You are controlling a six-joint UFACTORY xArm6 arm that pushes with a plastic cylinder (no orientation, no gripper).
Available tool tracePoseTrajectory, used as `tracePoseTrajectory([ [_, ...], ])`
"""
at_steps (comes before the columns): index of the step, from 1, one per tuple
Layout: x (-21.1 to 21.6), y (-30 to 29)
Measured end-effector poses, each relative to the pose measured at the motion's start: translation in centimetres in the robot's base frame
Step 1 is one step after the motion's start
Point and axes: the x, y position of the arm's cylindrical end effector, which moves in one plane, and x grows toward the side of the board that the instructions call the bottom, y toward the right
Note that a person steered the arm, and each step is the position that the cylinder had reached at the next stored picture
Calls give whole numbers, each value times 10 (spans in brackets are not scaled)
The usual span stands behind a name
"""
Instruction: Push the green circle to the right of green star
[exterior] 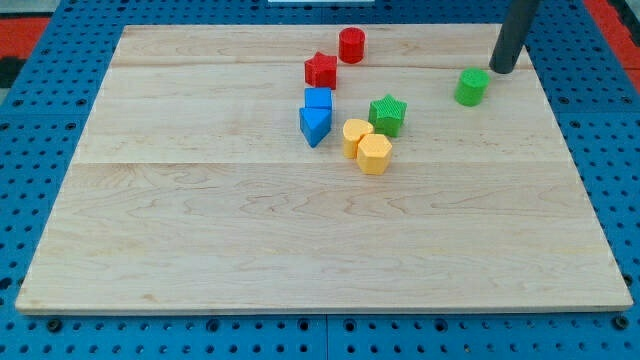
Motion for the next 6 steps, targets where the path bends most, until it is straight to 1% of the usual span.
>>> tracePoseTrajectory([
  [2,24,-55],
  [4,45,-96],
  [6,52,-104],
])
